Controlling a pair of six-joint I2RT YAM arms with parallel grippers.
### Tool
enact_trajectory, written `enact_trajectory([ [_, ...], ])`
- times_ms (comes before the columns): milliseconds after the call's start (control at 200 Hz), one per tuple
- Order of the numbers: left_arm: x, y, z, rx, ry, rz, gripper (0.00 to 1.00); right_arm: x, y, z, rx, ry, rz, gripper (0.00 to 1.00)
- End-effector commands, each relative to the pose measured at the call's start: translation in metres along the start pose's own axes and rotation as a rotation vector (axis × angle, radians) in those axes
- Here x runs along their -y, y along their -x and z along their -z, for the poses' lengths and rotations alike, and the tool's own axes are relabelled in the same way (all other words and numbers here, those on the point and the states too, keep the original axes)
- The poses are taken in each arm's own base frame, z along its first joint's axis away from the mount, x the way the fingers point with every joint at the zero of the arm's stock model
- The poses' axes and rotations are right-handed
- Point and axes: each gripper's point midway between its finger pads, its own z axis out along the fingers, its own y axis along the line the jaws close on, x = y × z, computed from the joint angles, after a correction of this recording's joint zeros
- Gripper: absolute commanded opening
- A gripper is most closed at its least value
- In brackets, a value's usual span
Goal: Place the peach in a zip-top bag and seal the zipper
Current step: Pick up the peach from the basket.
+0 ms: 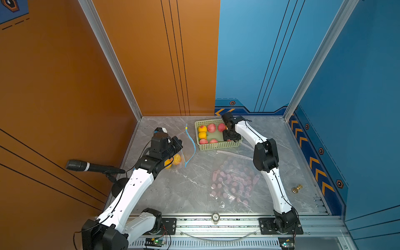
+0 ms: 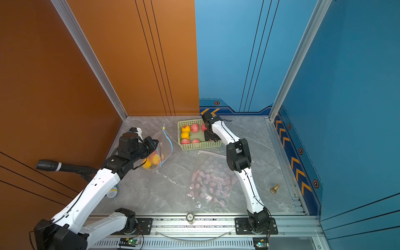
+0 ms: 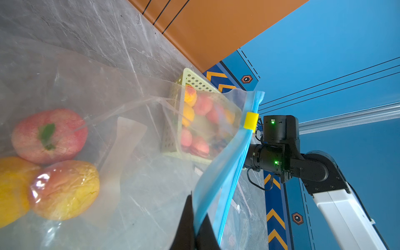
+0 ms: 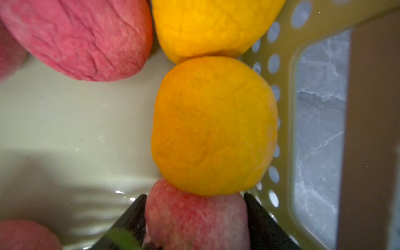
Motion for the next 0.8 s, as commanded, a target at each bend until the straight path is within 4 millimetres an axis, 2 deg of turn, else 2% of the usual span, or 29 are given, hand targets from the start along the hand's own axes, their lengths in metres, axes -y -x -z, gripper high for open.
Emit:
enact_trajectory([
  [0,0.005,-0.003,-0.001,-0.007,-0.026,-0.006,0.0,0.0,-0.005,-0.006,-0.029,0.001,0.015,0.7],
  [55,0.005,-0.003,-0.001,-0.007,-0.026,-0.005,0.0,0.001,-0.006,-0.008,-0.034,-0.003,0.015,0.7],
  [165,0.005,-0.005,-0.001,-0.009,-0.025,-0.004,0.0,0.0,-0.006,-0.005,-0.032,0.003,0.019,0.62],
  [265,0.006,-0.006,-0.003,-0.014,-0.026,-0.006,0.0,0.0,0.002,0.009,0.0,0.013,0.018,0.54],
  [451,0.008,-0.009,-0.007,-0.022,-0.028,-0.008,0.0,-0.004,0.022,0.053,0.091,0.069,0.01,0.38],
  [796,0.012,-0.014,-0.011,-0.029,-0.031,-0.016,0.0,-0.028,0.046,0.141,0.278,0.229,0.005,0.31],
])
